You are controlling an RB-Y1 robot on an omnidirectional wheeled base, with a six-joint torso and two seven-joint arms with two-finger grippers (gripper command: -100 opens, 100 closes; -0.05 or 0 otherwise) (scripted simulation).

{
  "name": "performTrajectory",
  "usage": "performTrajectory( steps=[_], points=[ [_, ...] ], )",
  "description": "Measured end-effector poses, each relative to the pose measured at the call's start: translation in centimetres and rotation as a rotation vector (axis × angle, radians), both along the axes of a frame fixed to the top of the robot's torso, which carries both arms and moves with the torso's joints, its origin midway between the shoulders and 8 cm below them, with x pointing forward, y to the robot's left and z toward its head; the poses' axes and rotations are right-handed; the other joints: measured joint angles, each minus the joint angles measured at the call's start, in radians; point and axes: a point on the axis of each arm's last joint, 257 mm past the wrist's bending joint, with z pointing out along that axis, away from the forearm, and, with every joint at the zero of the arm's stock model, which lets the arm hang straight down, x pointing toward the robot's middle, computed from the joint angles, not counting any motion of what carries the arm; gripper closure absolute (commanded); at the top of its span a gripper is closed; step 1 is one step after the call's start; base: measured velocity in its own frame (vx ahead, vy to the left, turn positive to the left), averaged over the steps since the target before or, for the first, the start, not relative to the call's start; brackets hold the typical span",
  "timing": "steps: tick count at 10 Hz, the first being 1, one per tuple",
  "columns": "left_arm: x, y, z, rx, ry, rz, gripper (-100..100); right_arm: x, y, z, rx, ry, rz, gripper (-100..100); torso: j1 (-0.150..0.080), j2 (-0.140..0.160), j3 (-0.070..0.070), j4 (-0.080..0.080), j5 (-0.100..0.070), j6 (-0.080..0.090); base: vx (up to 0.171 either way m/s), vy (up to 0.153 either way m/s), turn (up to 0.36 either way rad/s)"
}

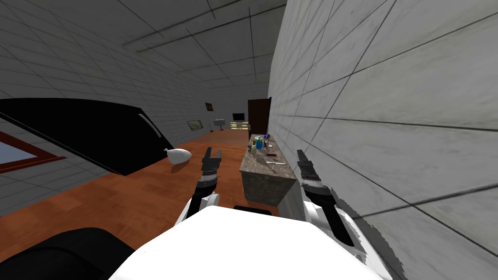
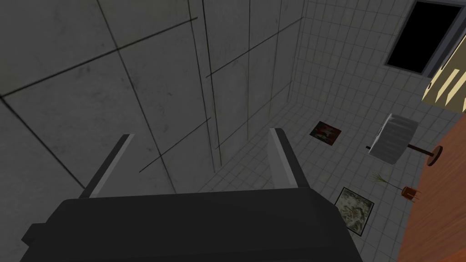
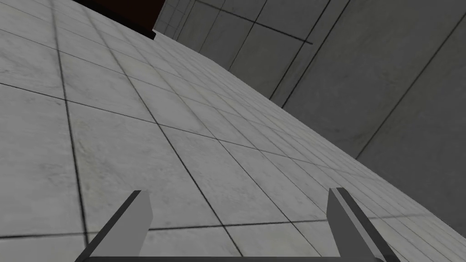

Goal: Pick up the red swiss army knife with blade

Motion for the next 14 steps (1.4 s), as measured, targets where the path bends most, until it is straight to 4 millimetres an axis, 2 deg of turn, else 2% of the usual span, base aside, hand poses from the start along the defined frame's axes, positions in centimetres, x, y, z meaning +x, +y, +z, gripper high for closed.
performTrajectory(
  steps=[7, 14],
  points=[
    [0.0, 0.0, 0.0, 0.000, 0.000, 0.000, 0, 2.5, 1.0, -0.2, -0.416, -0.043, -0.051, -100, -0.004, -0.006, -0.003, -0.001, -0.001, 0.000, -0.044, 0.124, -0.043],
    [0.0, 0.0, 0.0, 0.000, 0.000, 0.000, 0, 5.4, 1.3, -2.2, -0.805, -0.074, -0.095, -100, -0.002, -0.010, -0.006, -0.002, 0.000, 0.000, 0.003, 0.119, -0.034]
  ],
)
